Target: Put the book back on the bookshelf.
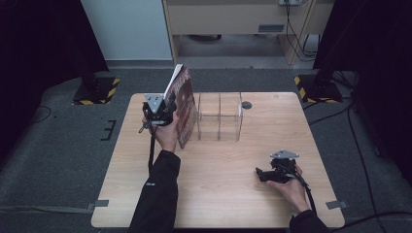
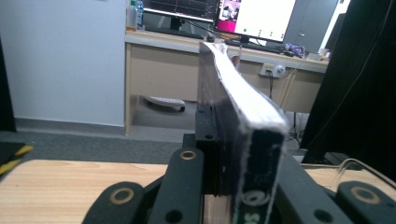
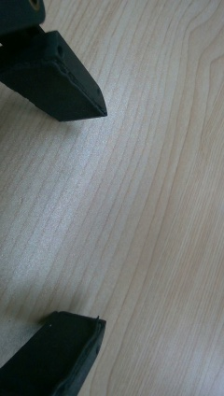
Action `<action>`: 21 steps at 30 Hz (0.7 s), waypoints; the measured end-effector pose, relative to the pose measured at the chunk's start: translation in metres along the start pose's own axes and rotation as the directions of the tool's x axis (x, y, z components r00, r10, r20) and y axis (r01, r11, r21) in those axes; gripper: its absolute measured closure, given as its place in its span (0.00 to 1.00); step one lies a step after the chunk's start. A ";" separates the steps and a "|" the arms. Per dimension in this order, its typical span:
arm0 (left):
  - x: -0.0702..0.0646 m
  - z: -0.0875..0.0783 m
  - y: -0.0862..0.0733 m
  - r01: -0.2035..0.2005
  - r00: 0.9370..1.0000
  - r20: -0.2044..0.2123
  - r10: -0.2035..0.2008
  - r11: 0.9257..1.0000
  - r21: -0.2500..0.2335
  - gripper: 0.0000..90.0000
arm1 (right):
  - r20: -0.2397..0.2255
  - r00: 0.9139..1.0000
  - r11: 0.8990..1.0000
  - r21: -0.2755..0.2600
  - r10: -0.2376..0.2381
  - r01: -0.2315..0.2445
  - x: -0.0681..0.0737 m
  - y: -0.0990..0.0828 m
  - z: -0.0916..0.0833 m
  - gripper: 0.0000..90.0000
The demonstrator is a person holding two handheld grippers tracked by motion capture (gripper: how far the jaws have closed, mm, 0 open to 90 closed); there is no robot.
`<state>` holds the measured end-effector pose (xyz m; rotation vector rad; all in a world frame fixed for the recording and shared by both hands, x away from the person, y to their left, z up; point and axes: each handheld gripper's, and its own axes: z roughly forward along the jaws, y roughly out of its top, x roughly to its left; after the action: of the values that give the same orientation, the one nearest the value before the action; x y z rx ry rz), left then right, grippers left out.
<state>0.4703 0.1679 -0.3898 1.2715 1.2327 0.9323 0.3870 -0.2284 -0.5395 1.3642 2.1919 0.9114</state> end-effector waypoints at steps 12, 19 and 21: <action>0.009 -0.012 -0.004 -0.043 0.999 0.033 0.042 0.999 0.022 0.75 | 0.000 1.000 1.000 0.002 0.003 -0.003 0.000 0.000 0.000 0.02; 0.013 -0.028 -0.008 -0.096 0.991 0.100 0.094 0.995 0.021 0.56 | -0.001 1.000 1.000 0.000 -0.001 0.001 0.001 0.000 0.000 0.02; 0.014 -0.036 -0.008 -0.121 0.986 0.120 0.117 0.992 0.033 0.51 | -0.001 1.000 1.000 0.000 -0.001 0.001 0.001 0.000 0.000 0.02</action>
<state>0.4359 0.1868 -0.3961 1.4249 1.0977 0.9074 0.3865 -0.2280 -0.5395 1.3620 2.1933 0.9123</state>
